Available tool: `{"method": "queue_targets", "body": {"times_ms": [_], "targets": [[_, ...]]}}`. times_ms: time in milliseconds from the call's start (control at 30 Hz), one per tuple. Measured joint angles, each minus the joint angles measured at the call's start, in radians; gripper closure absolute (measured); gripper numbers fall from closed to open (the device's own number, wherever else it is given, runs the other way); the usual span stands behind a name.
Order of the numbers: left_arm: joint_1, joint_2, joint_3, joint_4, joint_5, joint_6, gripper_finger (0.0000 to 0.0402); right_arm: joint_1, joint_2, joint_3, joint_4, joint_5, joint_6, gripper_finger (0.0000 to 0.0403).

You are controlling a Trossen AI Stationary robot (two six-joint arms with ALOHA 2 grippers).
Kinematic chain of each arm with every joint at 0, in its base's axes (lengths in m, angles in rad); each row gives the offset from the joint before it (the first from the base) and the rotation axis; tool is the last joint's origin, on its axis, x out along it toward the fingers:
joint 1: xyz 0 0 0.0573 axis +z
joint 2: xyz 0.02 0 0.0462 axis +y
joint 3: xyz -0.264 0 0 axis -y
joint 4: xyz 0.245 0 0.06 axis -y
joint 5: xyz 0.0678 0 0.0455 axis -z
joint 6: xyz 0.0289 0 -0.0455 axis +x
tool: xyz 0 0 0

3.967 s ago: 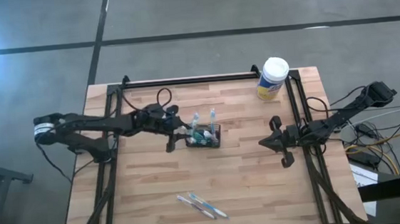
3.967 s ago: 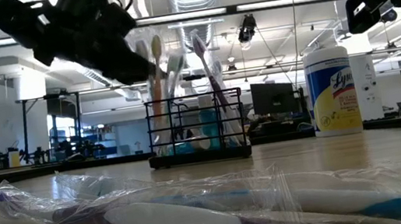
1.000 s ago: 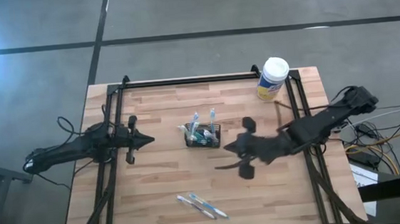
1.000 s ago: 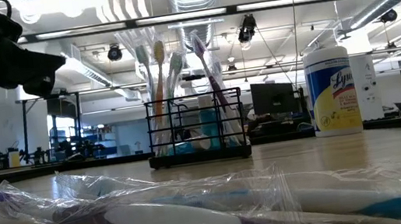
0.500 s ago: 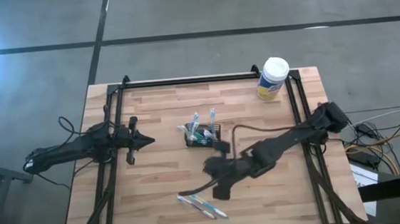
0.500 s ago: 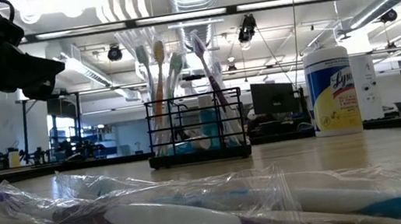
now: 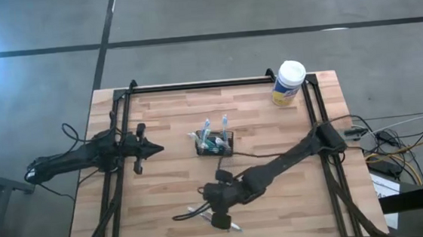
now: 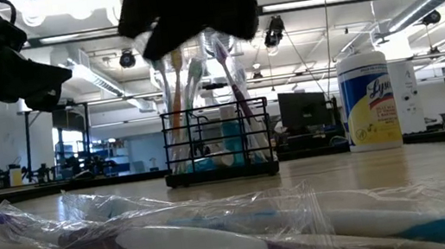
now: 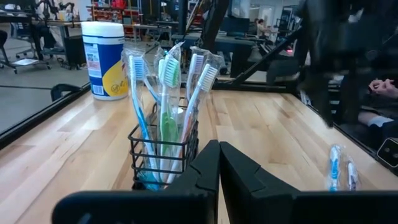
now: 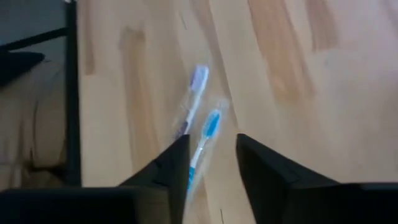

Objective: Pick & Place toothbrushing station
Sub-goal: Put the blue toothbrush into the black wire organizer

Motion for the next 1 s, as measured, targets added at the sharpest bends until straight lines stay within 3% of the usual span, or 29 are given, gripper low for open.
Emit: {"method": "queue_targets", "body": {"times_ms": [167, 300, 1000], "targets": [[0.0, 0.0, 0.0, 0.0, 0.001, 0.0, 0.0388, -0.003, 0.056, 0.002, -0.011, -0.059, 0.075, 0.0223], [0.0, 0.001, 0.0, 0.0, 0.01, -0.001, 0.0388, 0.006, 0.082, -0.002, -0.024, -0.074, 0.164, 0.0202], [0.0, 0.002, -0.002, 0.003, 0.046, -0.011, 0.0388, 0.025, 0.214, 0.014, -0.062, -0.062, 0.242, 0.0209]]}}
